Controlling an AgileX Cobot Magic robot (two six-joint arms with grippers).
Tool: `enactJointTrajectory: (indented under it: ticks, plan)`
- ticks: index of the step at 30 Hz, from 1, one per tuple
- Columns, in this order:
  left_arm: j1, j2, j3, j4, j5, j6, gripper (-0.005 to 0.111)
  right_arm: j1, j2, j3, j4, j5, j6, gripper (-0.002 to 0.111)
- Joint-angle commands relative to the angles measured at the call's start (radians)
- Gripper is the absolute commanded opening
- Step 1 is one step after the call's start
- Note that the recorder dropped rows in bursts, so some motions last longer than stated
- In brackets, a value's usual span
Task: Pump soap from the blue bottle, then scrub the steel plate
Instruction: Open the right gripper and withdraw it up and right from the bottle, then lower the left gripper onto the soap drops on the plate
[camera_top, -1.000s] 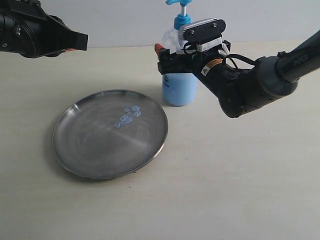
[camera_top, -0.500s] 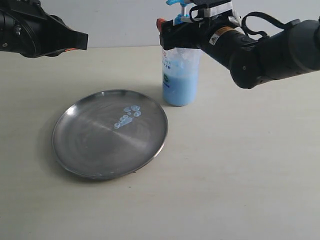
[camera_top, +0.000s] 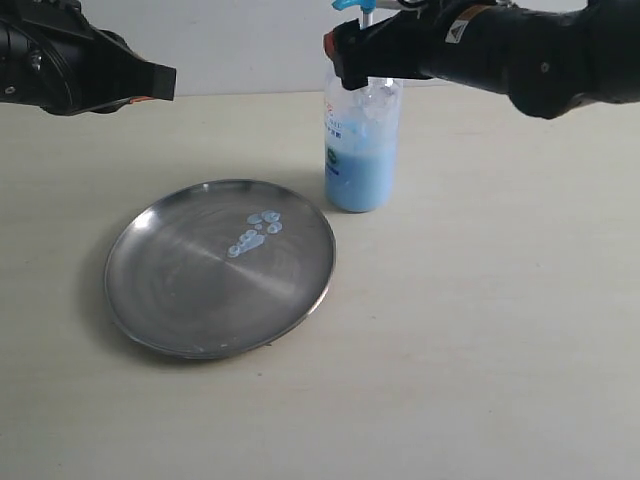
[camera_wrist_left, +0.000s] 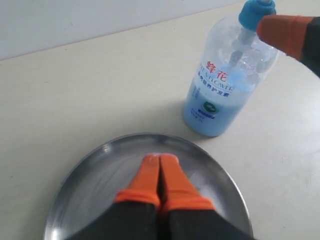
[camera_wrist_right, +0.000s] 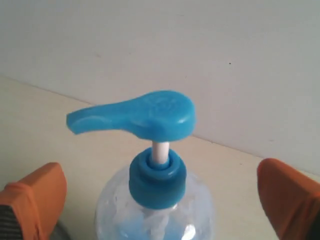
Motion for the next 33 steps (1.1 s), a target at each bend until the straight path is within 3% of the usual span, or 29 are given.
enactJointTrajectory:
  ticks: [1,4,7,15,19,26,33]
  plan:
    - [0.004,-0.009,0.004,-0.007,-0.01,0.005,0.0,-0.002,-0.068,-0.004,-0.003,0.205,-0.01,0.102]
    - [0.004,-0.009,0.004,-0.007,-0.014,0.005,0.0,-0.002,-0.103,-0.004,-0.003,0.35,-0.01,0.099]
    - [0.004,-0.008,0.004,-0.007,-0.021,0.005,0.0,-0.002,-0.152,-0.004,-0.005,0.512,-0.014,0.087]
    - [0.002,-0.008,0.013,-0.007,-0.025,0.005,0.0,-0.002,-0.297,-0.004,-0.036,0.868,-0.032,0.025]
    - [0.0,0.027,0.013,-0.007,-0.023,0.005,0.0,-0.002,-0.366,-0.004,-0.034,0.991,-0.096,0.0]
    - [0.0,0.165,0.013,-0.007,0.011,0.036,0.0,-0.002,-0.573,0.03,-0.052,0.891,-0.132,0.0]
    - [0.0,0.315,0.008,-0.007,0.011,0.052,0.0,-0.002,-0.771,0.293,-0.079,0.512,-0.115,0.0]
